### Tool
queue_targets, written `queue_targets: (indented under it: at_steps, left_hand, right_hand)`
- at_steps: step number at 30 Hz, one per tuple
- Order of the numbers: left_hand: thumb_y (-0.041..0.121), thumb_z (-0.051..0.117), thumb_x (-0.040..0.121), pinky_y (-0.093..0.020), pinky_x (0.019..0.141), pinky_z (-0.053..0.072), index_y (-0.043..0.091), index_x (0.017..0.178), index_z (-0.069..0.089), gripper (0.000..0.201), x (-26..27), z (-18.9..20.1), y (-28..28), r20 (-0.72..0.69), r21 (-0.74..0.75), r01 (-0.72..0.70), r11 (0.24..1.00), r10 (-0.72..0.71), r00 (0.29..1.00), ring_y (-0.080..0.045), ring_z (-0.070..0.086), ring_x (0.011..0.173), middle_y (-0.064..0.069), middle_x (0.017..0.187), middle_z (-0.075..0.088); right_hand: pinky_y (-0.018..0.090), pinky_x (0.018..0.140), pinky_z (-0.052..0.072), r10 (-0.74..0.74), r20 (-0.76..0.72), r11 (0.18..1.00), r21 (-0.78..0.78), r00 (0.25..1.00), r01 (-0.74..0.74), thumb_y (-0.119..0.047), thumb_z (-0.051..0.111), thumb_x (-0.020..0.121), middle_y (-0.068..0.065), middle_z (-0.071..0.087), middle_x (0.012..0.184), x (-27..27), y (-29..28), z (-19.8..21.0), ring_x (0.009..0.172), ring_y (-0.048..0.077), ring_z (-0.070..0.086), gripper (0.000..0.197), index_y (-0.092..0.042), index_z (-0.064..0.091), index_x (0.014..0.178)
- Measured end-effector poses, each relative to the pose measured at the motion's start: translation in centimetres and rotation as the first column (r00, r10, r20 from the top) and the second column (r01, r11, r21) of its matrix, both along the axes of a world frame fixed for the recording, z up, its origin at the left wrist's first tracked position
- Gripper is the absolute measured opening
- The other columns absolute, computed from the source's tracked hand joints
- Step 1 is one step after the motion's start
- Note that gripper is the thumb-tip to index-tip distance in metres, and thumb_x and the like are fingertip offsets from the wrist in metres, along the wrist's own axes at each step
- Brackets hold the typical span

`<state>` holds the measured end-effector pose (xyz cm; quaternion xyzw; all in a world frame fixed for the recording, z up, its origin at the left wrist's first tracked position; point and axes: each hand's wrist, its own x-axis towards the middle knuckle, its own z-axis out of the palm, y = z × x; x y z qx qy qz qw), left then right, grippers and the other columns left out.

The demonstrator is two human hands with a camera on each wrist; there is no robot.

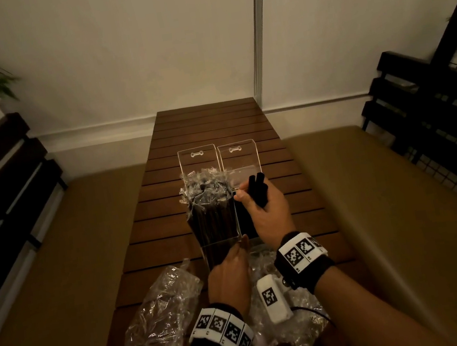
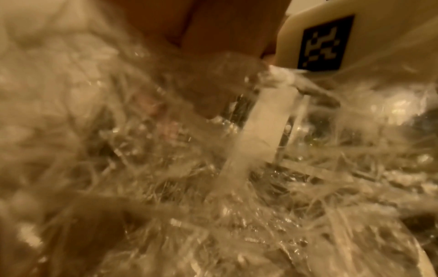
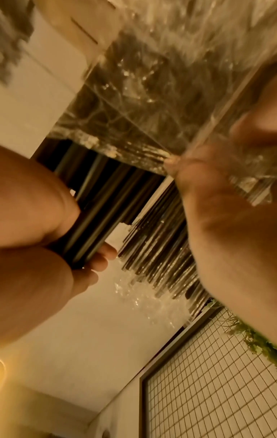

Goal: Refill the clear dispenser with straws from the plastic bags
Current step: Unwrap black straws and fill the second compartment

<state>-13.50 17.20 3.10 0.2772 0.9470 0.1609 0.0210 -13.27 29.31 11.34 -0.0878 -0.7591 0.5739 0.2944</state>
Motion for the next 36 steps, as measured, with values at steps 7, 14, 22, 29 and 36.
queue_targets:
  at_steps: [7, 14, 22, 29, 36]
  left_hand:
    - [0.013, 0.045, 0.097, -0.04, 0.077, 0.058, 0.028, 0.153, 0.015, 0.065, 0.3, 0.5, -0.2, 0.016, -0.027, 0.022, 0.999, -0.021, 1.0, -0.027, 0.069, 0.098, 0.006, 0.151, 0.04]
    - [0.021, 0.045, 0.099, -0.035, 0.073, 0.058, 0.028, 0.148, 0.03, 0.052, 0.2, -0.1, 0.0, -0.009, -0.015, 0.016, 1.0, -0.016, 1.0, -0.023, 0.07, 0.095, 0.013, 0.153, 0.034]
    - [0.015, 0.047, 0.096, -0.037, 0.07, 0.059, 0.026, 0.15, 0.027, 0.059, 0.4, 0.0, 0.1, -0.004, 0.013, 0.015, 1.0, -0.015, 1.0, -0.024, 0.07, 0.09, 0.006, 0.143, 0.048]
    - [0.019, 0.046, 0.097, -0.034, 0.073, 0.058, 0.025, 0.148, 0.03, 0.053, 0.8, 0.5, 0.3, -0.004, 0.009, 0.008, 1.0, -0.008, 1.0, -0.022, 0.068, 0.095, 0.005, 0.135, 0.051]
    - [0.03, 0.047, 0.098, -0.036, 0.074, 0.059, 0.028, 0.143, 0.036, 0.046, 0.5, 0.1, 0.2, 0.026, 0.035, 0.021, 0.999, -0.022, 0.999, -0.02, 0.068, 0.098, 0.009, 0.144, 0.044]
  right_hand:
    - [0.005, 0.093, 0.038, -0.074, -0.01, 0.974, 0.214, 0.997, 0.075, -0.025, 0.078, 0.081, -0.017, 0.057, 0.117, 0.2, 0.5, 1.7, 0.111, -0.008, 0.052, 0.065, -0.035, 0.044, 0.135]
    - [0.042, 0.123, 0.016, -0.13, 0.228, 0.674, 0.734, 0.965, -0.083, -0.035, 0.039, 0.103, -0.004, 0.04, 0.151, 0.5, 1.6, -0.1, 0.146, 0.013, 0.024, 0.044, -0.023, 0.041, 0.145]
    - [0.042, 0.123, -0.008, -0.172, 0.445, 0.581, 0.766, 0.879, -0.274, -0.051, 0.015, 0.103, -0.009, 0.008, 0.164, 0.9, 1.6, 0.3, 0.151, 0.011, -0.005, 0.06, -0.025, 0.011, 0.157]
    - [0.042, 0.123, -0.002, -0.173, 0.465, 0.589, 0.756, 0.868, -0.287, -0.053, 0.024, 0.102, -0.004, 0.011, 0.164, 0.8, 1.8, -0.2, 0.152, 0.013, 0.0, 0.063, -0.023, 0.012, 0.156]
    - [0.042, 0.123, 0.013, -0.17, 0.506, 0.741, 0.632, 0.846, -0.229, -0.069, 0.034, 0.092, 0.0, 0.014, 0.163, 0.4, 3.4, -0.3, 0.15, 0.017, 0.012, 0.08, -0.022, 0.019, 0.154]
